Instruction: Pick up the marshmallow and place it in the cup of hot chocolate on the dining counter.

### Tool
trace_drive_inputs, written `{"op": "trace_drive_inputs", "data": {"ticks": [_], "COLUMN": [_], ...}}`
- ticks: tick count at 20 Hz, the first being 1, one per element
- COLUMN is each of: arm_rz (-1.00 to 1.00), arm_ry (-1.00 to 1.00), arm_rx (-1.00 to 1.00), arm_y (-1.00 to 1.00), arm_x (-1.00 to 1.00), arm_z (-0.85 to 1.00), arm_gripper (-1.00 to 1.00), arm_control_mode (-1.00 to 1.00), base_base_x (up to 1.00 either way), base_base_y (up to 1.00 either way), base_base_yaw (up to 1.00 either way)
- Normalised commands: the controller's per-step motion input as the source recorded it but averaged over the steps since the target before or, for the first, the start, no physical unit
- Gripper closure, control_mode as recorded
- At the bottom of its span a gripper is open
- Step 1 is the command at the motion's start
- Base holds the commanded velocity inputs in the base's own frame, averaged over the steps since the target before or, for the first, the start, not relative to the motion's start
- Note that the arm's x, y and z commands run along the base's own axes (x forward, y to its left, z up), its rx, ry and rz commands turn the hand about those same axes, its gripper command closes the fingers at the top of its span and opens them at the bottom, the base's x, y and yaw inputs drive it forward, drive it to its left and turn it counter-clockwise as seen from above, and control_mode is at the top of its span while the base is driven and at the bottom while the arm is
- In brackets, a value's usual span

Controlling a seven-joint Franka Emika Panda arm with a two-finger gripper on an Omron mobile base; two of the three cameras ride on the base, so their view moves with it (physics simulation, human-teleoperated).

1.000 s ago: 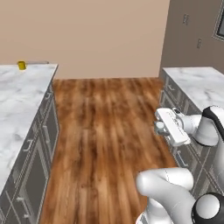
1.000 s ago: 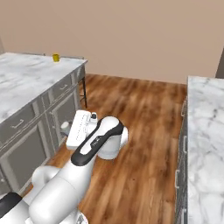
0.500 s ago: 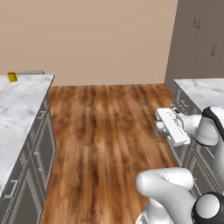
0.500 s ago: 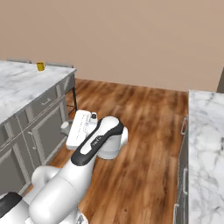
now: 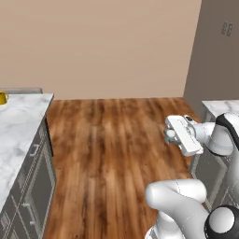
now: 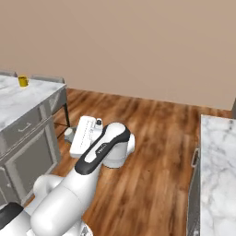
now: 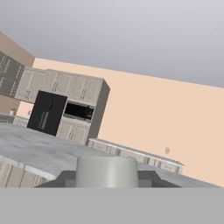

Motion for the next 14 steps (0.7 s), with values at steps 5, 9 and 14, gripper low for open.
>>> {"op": "trace_drive_inputs", "data": {"ticks": [5, 9, 14], "arm_rz": [0.0, 0.0, 0.0], "arm_ry": [0.0, 0.0, 0.0], "arm_rx": [0.0, 0.0, 0.0], "arm_y": [0.0, 0.0, 0.0], "arm_x": [0.0, 0.0, 0.0], "arm_z": [0.0, 0.0, 0.0], "arm_gripper": [1.0, 1.0, 1.0], "arm_control_mode": [1.0, 1.0, 1.0], "base_base_x": [1.0, 1.0, 1.0], "base_base_y": [0.05, 0.0, 0.0], "base_base_yaw": [0.04, 0.07, 0.09]}}
